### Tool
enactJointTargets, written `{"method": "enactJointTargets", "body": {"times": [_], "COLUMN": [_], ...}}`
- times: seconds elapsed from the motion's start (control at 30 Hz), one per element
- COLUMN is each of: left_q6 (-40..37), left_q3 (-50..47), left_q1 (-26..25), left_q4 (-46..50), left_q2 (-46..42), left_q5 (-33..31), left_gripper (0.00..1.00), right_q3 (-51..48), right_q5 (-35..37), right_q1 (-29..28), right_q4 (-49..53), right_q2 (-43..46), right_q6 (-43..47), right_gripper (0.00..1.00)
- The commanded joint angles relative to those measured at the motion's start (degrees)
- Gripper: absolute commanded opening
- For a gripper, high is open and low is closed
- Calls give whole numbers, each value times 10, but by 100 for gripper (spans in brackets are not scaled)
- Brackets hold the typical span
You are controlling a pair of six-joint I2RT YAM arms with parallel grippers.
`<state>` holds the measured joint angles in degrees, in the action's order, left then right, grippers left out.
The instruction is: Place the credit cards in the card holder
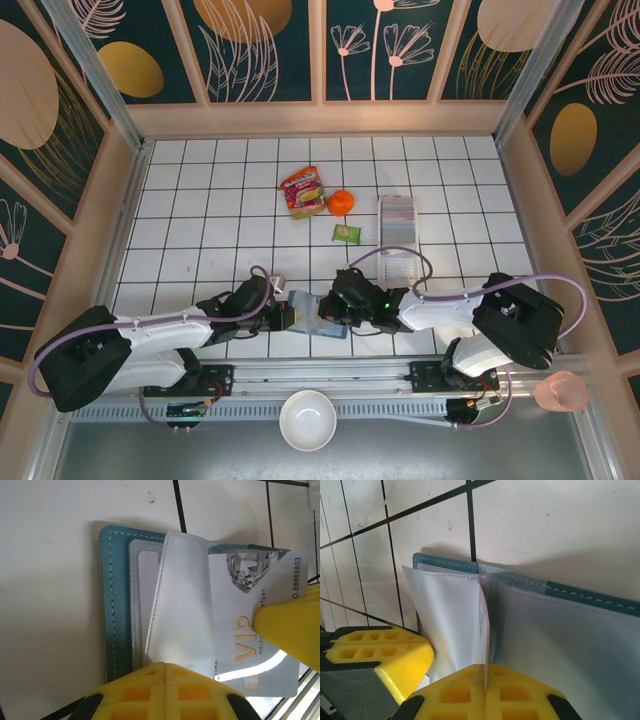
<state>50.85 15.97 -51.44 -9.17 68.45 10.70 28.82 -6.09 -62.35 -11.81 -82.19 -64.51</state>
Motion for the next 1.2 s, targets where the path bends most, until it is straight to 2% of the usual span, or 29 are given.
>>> {"method": "enactJointTargets", "body": {"times": [0.0, 0.2, 0.4, 0.57, 0.63, 0.83, 0.97, 1.17], "left_q6": [-1, 4, 6, -7, -10, -8, -11, -21], "left_q3": [-19, -28, -29, -10, -1, 16, 17, 28], "left_q1": [-2, -2, -2, -2, -2, -2, -2, -2], "left_q4": [16, 25, 46, 93, 116, 169, 157, 140], "left_q2": [14, 5, -15, -37, -48, -82, -65, -15], "left_q5": [-11, -13, -18, -44, -65, -128, -118, -99], "left_gripper": [2, 0, 3, 18, 28, 38, 37, 27], "right_q3": [-16, -31, -24, -12, -12, -3, 0, 10], "right_q5": [-8, -15, -9, 10, 14, 27, 30, 36], "right_q1": [-15, -16, -20, -25, -24, -25, -27, -31], "right_q4": [31, 2, 18, 50, 55, 86, 94, 103], "right_q2": [-9, -16, -43, -55, -55, -56, -55, -60], "right_q6": [-17, -46, -42, -36, -36, -28, -25, -23], "right_gripper": [0, 0, 2, 5, 6, 14, 16, 16]}}
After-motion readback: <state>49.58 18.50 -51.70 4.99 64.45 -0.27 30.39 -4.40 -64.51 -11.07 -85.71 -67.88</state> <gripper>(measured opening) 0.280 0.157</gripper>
